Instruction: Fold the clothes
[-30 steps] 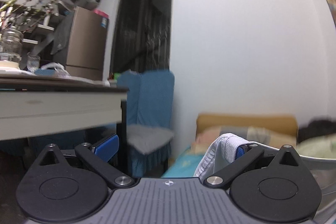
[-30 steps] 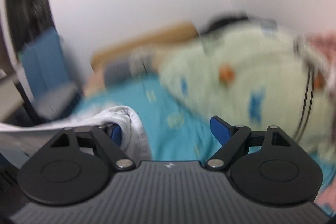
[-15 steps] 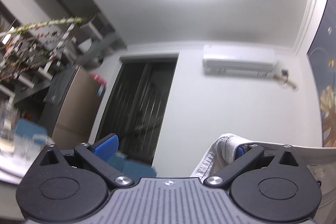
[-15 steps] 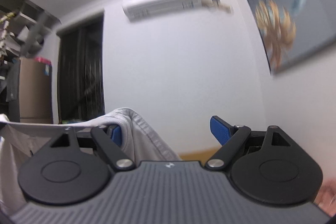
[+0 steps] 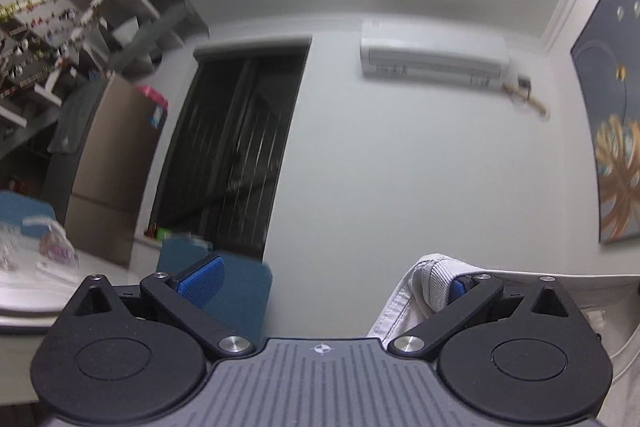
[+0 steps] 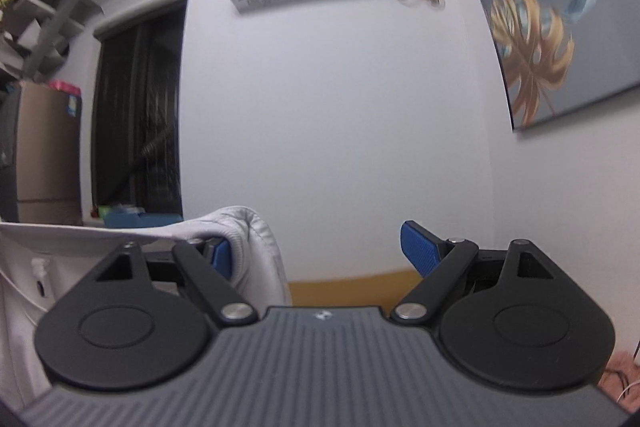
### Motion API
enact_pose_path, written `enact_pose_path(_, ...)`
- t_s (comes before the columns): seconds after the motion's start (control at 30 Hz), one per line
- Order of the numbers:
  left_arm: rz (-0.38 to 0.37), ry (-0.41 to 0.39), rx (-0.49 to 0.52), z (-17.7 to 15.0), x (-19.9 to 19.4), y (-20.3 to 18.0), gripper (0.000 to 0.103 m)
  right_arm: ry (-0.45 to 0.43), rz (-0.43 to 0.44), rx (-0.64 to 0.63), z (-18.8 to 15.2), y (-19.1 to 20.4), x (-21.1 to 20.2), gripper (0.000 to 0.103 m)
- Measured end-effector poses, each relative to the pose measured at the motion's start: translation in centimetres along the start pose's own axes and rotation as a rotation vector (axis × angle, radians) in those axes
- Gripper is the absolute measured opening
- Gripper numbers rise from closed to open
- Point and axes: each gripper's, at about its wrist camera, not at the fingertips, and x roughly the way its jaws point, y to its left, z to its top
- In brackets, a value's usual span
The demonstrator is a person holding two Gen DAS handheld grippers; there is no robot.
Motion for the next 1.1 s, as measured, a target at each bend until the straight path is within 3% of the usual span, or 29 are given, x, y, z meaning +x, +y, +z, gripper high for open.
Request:
enact_pose_path(0.13, 0.014, 0.132, 0.018, -9.4, 9.1, 1.1, 0.103, 0.109, -0.031, -0.026, -7.3, 0.5, 8.4, 0.085)
enact_pose_path(0.3, 0.063, 0.316, 0.062, -23.5, 22.3, 2.4, 0.103, 0.244, -0.068, -0.058, -16.5, 1.2, 18.9, 0.085)
enact_pose_path(0.47, 0.12, 0.495, 0.106, -37.1, 34.9, 3.3, 0.103, 0.377, -0.084, -0.065, -29.1, 2.2, 32.2, 0.084)
enact_pose_path(0.6, 0.145, 0.652, 0.141, -46.2, 41.6, 4.5, 0.103, 0.483, -0.068, -0.018, -37.4, 2.4, 39.3, 0.084)
enact_pose_path(0.7, 0.146, 0.769, 0.16, -52.1, 44.1, 5.5, 0.103, 0.555, -0.049, -0.061, -42.4, 3.1, 42.6, 0.084)
enact_pose_path(0.77, 0.137, 0.837, 0.176, -54.7, 44.6, 5.9, 0.103, 0.633, -0.03, -0.082, -44.7, 3.2, 44.4, 0.084)
enact_pose_path(0.9, 0.102, 0.985, 0.202, -56.8, 45.0, 6.3, 0.103, 0.793, 0.018, -0.089, -47.4, 3.3, 46.3, 0.084)
enact_pose_path(1.1, 0.03, 1.112, 0.177, -53.2, 43.3, 6.3, 0.103, 0.885, 0.117, 0.017, -45.2, 3.0, 44.5, 0.084)
